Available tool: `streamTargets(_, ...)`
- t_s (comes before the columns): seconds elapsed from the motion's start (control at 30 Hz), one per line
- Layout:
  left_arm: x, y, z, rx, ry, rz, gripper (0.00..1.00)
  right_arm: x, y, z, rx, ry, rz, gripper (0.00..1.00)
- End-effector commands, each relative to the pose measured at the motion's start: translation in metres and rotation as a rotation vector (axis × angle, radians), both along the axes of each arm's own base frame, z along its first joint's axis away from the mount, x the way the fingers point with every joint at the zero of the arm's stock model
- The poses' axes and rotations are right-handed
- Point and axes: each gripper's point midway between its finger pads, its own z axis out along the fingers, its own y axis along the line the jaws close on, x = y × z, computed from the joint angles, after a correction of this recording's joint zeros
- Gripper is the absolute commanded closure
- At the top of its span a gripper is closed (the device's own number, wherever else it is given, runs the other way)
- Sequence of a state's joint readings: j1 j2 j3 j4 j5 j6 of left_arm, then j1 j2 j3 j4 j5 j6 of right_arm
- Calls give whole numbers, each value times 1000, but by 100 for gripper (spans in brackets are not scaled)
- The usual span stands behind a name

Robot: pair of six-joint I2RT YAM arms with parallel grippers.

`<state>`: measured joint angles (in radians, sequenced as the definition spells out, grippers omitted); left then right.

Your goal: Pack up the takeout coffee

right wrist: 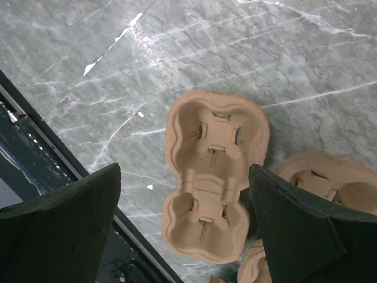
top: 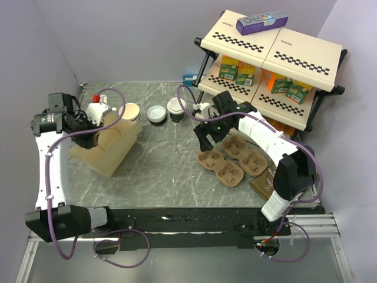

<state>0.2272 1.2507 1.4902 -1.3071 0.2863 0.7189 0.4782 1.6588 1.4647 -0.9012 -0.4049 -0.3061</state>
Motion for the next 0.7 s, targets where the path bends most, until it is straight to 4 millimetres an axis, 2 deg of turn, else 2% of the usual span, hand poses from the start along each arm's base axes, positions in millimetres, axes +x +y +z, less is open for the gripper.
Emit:
streamTargets(0.0, 9, -15, 17, -38, -103, 49, 61, -1, 3, 3, 18, -1, 12, 6)
streamTargets(0.07, 10, -21, 26, -58, -133, 59, 48, -3, 3, 2, 18, 6, 8, 5)
streamTargets(0.17, 13, -19, 40, -54, -188, 83, 36, -4, 4, 0, 24, 20, 5, 5)
streamTargets(0.27, 14, -15, 50, -44, -223, 122, 30, -4, 6, -1, 30, 26, 2, 5)
streamTargets(0.37, 8, -17, 45, -66, -175, 145, 30, -4, 6, 0, 34, 27, 2, 5)
streamTargets(0.5, -2, -26, 31, -113, -106, 139, 35, -5, 7, -4, 36, 33, 2, 5)
streamTargets(0.67, -11, -27, 27, -106, -73, 128, 48, -6, 7, -5, 34, 43, 6, 6)
